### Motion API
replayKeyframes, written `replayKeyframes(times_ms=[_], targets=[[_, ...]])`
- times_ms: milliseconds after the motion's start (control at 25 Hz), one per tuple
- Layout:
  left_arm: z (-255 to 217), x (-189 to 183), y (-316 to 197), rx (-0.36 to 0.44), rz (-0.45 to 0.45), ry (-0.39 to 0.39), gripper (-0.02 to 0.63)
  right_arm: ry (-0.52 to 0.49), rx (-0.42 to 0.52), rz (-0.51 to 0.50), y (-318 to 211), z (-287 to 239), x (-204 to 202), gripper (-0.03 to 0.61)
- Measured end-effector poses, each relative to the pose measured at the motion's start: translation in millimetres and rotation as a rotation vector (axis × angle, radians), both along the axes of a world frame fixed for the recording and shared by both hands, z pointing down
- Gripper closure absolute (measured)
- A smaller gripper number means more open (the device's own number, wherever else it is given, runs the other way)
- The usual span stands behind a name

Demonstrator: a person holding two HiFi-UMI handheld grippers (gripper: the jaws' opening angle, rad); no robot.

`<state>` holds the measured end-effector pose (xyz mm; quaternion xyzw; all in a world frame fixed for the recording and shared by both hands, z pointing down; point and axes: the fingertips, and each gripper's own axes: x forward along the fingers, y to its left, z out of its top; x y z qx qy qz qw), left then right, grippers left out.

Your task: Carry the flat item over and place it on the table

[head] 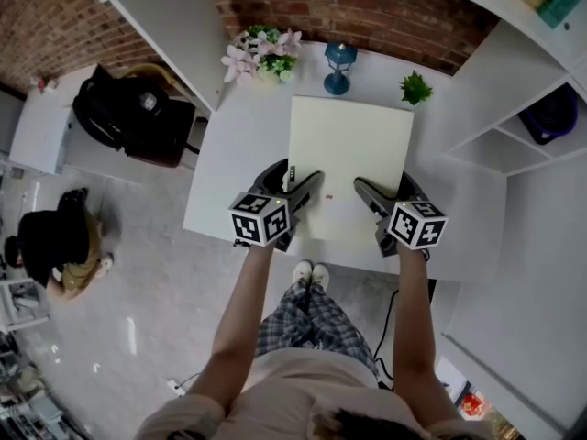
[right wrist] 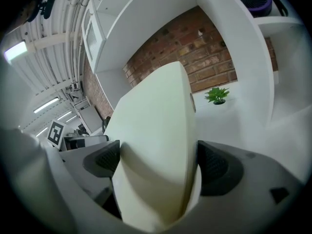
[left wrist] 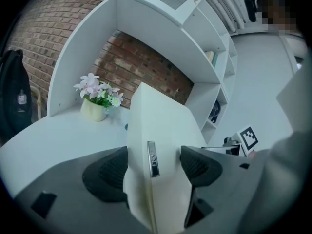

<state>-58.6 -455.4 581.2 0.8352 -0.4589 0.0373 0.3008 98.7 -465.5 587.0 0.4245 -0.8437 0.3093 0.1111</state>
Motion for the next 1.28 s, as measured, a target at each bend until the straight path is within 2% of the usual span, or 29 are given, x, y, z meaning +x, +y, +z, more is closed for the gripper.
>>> replayKeyframes(times_ms=[360, 680, 880, 1040, 1280], targets=[[35.3, -2.4, -23.6, -0.130, -0.040, 0.028, 0.281, 0.026, -0.120, 0.011, -25.7, 32.5, -1.4, 0.081], [69.0, 1.7, -37.7, -0.307, -0.020, 0.006, 0.281, 0.055, -0.310, 0.031, -36.9, 66.9, 1.2, 0.078], [90.9, 2.5, -36.0, -0.418, -0.010, -0.020, 0.281, 0.092, -0.394, 0.039, -35.6, 86.1, 1.6, 0.078], [94.8, 1.6, -36.6, -0.449, 0.000, -0.039, 0.281, 0.106, -0.417, 0.039, -36.1, 89.5, 0.8, 0.077], [93.2, 1.0, -37.0, -0.442, -0.001, -0.030, 0.281, 0.097, -0.416, 0.043, -35.7, 88.5, 1.0, 0.077]])
